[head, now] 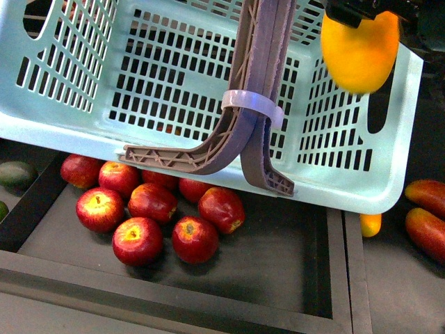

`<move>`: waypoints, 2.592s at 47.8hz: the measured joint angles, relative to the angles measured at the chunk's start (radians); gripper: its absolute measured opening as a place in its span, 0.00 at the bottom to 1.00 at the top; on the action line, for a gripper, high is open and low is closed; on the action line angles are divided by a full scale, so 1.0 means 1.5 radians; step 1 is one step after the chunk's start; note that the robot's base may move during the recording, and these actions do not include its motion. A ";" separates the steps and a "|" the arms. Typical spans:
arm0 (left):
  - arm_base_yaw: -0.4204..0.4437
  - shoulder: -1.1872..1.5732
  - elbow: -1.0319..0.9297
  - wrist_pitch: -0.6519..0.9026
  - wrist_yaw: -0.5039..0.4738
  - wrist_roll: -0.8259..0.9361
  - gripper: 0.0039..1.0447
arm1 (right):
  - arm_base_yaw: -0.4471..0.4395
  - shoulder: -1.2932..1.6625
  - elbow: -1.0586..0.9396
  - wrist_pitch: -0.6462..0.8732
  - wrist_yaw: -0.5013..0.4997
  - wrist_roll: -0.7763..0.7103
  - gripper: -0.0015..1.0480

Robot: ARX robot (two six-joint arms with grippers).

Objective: Pick mango and avocado into basket

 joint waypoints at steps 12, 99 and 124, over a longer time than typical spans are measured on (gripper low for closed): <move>0.000 0.000 -0.001 -0.001 0.003 -0.001 0.06 | -0.028 -0.054 -0.030 0.024 0.033 0.003 0.92; 0.000 -0.001 -0.004 -0.002 0.000 -0.002 0.06 | -0.208 -1.094 -0.439 -0.518 0.066 -0.246 0.02; 0.000 -0.001 -0.004 -0.002 0.000 -0.002 0.06 | -0.208 -1.105 -0.453 -0.518 0.066 -0.247 0.41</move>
